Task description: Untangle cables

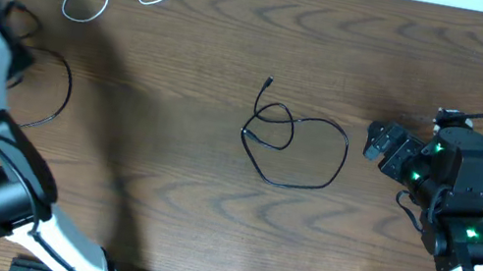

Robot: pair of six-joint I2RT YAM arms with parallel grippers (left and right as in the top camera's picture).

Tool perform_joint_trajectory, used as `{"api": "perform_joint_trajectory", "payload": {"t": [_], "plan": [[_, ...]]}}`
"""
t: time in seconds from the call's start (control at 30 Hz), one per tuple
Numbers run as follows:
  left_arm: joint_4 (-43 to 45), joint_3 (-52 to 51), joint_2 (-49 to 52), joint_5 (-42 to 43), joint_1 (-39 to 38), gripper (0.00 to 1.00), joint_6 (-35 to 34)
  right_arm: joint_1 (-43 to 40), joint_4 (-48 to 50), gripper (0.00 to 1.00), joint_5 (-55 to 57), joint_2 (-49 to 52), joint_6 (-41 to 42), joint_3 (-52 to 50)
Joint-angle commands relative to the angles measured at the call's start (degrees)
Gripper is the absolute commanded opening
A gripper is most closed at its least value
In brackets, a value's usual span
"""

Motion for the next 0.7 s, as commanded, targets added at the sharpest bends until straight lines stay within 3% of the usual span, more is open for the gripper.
{"api": "perform_joint_trajectory", "payload": {"t": [0.0, 0.2, 0.37, 0.67], "plan": [[-3.3, -1.2, 1.9, -0.4, 6.5, 0.68, -9.7, -0.5, 0.0, 0.99, 0.5, -0.1, 0.2, 0.2], [-3.2, -3.7, 1.9, -0.3, 11.1, 0.68, -11.8, -0.5, 0.0, 0.99, 0.5, -0.1, 0.2, 0.2], [-2.6, -5.5, 2.6, 6.0, 11.2, 0.68, -13.9, -0.5, 0.0, 0.99, 0.5, -0.1, 0.2, 0.2], [-3.2, -5.9, 8.3, 6.1, 11.2, 0.68, -13.9, -0.5, 0.0, 0.99, 0.5, -0.1, 0.2, 0.2]]}}
